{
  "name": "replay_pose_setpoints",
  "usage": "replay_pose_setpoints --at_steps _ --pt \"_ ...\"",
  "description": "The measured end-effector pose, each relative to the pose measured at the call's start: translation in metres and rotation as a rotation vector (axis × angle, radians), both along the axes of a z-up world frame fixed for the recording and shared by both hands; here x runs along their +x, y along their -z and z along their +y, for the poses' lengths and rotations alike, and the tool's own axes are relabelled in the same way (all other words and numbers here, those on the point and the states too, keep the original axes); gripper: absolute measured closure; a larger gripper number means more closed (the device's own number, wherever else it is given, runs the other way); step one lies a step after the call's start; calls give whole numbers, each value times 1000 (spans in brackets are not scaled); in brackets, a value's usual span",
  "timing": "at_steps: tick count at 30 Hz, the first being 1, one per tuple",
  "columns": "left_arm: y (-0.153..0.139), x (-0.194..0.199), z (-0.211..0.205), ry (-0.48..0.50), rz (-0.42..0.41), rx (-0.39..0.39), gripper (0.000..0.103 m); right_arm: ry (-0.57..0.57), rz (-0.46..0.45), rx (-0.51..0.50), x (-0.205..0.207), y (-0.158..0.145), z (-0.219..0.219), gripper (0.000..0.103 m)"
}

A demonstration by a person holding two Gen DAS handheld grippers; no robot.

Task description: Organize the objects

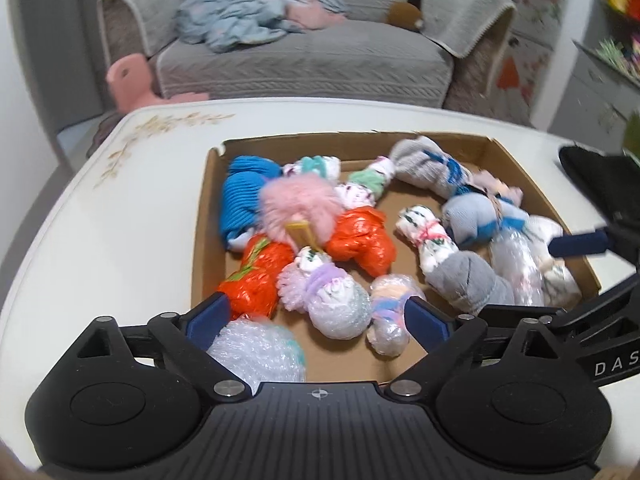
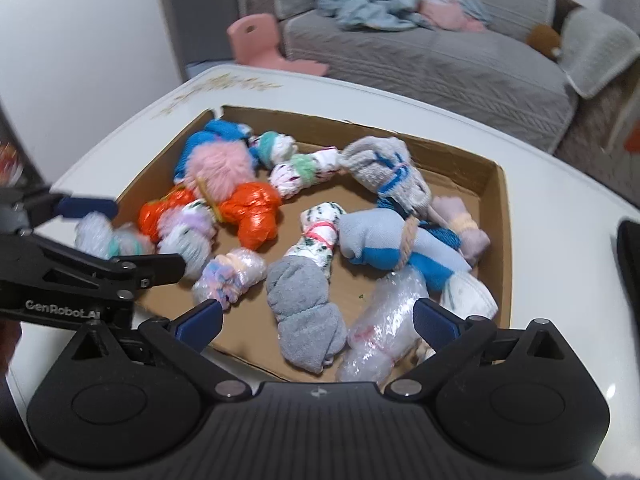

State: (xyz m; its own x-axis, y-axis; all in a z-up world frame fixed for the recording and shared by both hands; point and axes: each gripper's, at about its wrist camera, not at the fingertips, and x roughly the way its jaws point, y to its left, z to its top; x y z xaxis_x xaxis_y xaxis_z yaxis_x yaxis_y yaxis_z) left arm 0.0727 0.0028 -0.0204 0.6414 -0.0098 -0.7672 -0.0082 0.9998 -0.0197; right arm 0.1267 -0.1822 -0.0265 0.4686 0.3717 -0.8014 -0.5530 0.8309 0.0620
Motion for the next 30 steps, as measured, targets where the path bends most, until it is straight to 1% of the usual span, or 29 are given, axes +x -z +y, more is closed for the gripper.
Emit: replay_pose_setpoints --at_steps 5,8,11,17,19,22,24,26,30 --pt "-3 -7 3 -48 -20 -43 2 77 -11 64 -7 -3 -10 1" --pt "-4 -16 1 -55 -42 -41 1 108 -13 96 -14 -5 -15 1" --pt "-6 -25 -3 -57 -64 -14 1 118 -35 106 -22 -5 -18 1" --pt "-14 -43 -6 -26 -138 32 1 142 -86 141 -39 -7 -24 1" --pt "-17 -47 -9 -24 -151 64 1 145 -101 136 -44 -6 -24 1" --pt "-21 -56 -15 -21 -179 135 1 141 -123 129 -50 -7 -23 1" --pt "-24 -63 -16 -17 -196 159 1 127 -141 117 -54 -9 -22 1" --pt "-28 -69 -14 -19 -214 159 1 118 -152 124 -58 -12 -21 1" --pt "-31 -74 -7 -1 -212 126 1 127 -181 129 -65 -17 -22 1"
